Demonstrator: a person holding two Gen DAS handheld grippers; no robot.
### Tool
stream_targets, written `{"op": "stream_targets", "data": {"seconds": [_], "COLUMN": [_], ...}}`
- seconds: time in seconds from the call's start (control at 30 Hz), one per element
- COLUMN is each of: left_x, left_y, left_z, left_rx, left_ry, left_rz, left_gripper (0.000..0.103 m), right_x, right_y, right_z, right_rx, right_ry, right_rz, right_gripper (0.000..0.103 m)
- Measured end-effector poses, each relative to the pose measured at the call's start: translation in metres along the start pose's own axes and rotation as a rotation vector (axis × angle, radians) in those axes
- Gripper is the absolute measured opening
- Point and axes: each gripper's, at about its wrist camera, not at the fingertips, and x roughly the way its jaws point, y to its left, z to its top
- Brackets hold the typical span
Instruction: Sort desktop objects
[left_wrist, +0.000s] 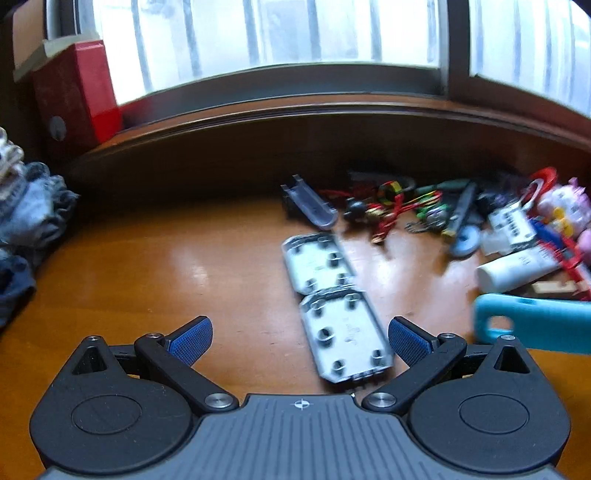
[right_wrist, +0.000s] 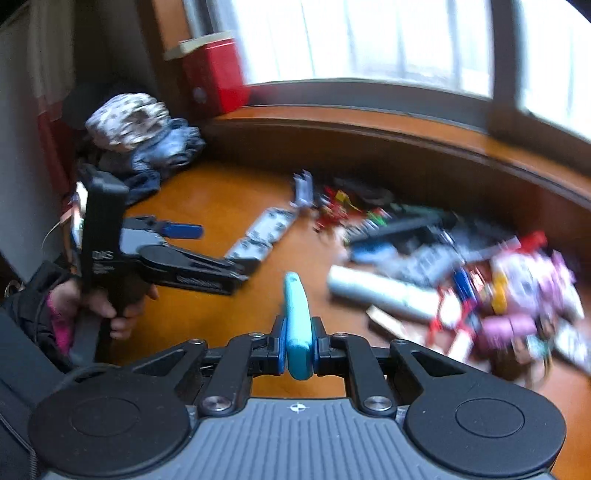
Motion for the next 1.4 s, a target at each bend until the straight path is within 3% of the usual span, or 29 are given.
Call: {"op": "stream_targets", "data": {"seconds": [0.13, 0.3, 0.37, 0.5, 0.7, 0.9, 1.0, 1.13, 1.23, 1.4], "left_x": [0.001, 0.003, -0.001, -0.01, -0.011, -0.001, 0.002, 0.011, 0.016, 0.011], "left_y": [0.012, 0.034, 0.036, 0.026, -0.006, -0.005, -0.003, 0.005, 0.009, 0.013], "left_z": [-0.002, 0.004, 0.008, 0.015, 0.012, 0.014, 0.019, 0.022, 0.022, 0.022], "left_rx": [-0.004, -0.075, -0.105, -0.105, 0.143, 0.334, 0.35, 0.293, 0.239, 0.235], "left_ry": [0.008, 0.029, 0.026, 0.003, -0.027, -0.014, -0.007, 0.023, 0.04, -0.007], "left_rz": [0.106, 0.19, 0.164, 0.061, -0.095, -0.17, -0.232, -0.318, -0.343, -0.241], "left_gripper": [0.103, 0.103, 0.103, 0.103, 0.103, 0.103, 0.103, 0.103, 0.103, 0.103], "right_x": [0.01, 0.012, 0.013, 0.016, 0.025, 0.032, 0.035, 0.04, 0.044, 0.043], "right_y": [-0.021, -0.02, -0.018, -0.014, -0.009, -0.007, -0.005, -0.004, -0.004, 0.0], "right_z": [-0.02, -0.019, -0.015, -0.008, -0.003, -0.005, -0.008, -0.009, -0.009, -0.006], "right_rx": [0.058, 0.034, 0.023, 0.0, -0.017, -0.02, -0.026, -0.03, -0.025, -0.032], "right_ry": [0.079, 0.074, 0.066, 0.05, 0.055, 0.075, 0.082, 0.088, 0.091, 0.07], "right_rz": [-0.038, -0.069, -0.065, -0.057, -0.049, -0.07, -0.078, -0.077, -0.078, -0.1], "right_gripper": [0.026, 0.035, 0.044, 0.051, 0.06, 0.074, 0.076, 0.076, 0.076, 0.076]}}
